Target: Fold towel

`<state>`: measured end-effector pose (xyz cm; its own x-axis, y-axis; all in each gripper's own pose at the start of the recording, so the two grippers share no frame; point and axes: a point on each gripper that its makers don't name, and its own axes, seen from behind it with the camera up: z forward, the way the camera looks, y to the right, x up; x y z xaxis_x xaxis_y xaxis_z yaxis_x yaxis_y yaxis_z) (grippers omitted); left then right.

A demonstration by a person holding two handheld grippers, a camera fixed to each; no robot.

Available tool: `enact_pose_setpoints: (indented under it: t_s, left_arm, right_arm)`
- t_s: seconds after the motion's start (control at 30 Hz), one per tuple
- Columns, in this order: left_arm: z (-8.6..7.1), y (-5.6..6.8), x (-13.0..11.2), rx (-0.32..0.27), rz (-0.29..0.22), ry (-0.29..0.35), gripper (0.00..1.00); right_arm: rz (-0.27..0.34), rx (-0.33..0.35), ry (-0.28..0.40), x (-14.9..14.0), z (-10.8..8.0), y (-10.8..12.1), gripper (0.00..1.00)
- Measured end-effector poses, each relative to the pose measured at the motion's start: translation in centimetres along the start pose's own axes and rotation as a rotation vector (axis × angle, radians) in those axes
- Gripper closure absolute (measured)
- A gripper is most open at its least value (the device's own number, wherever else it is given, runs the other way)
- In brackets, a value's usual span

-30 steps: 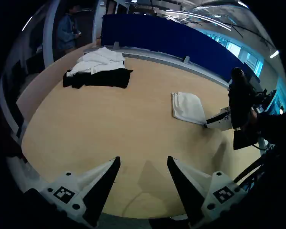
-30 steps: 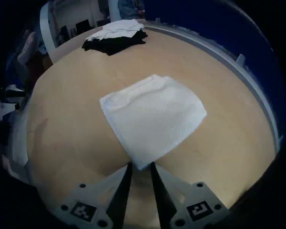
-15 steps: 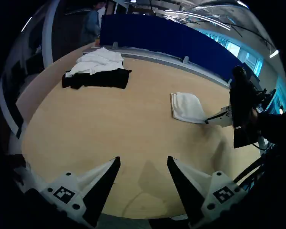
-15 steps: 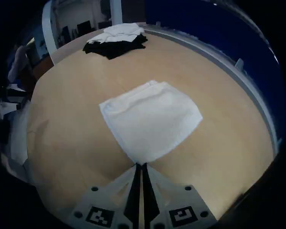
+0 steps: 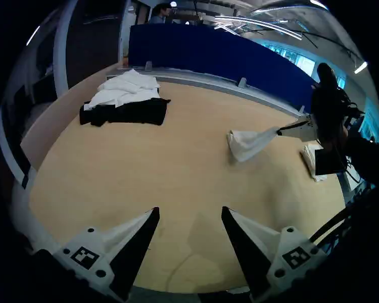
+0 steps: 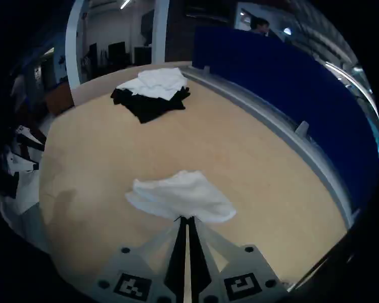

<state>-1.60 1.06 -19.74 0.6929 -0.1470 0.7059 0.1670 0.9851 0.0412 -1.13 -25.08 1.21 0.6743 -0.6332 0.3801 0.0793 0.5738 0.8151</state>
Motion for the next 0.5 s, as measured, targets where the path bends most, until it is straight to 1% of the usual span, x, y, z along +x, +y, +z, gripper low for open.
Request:
enact_pose_setpoints:
  t_s: [0.17,0.27,0.5]
  left_arm:
    - [-0.2,0.5,0.7,-0.008,0.005,0.015,0.09]
    - [-0.2,0.7,1.0,-0.013,0.009,0.021,0.09]
    - [-0.4,1.1,1.4,-0.024,0.016,0.031,0.09]
  right_arm:
    - [-0.013,-0.025,0.057,3.1,-2.0,1.8,0.97]
    - [-0.021,-0.04,0.078,4.3,-3.2,2.7,0.97]
    - [-0.031,-0.077,0.103,5.7,-5.9,4.9,0.97]
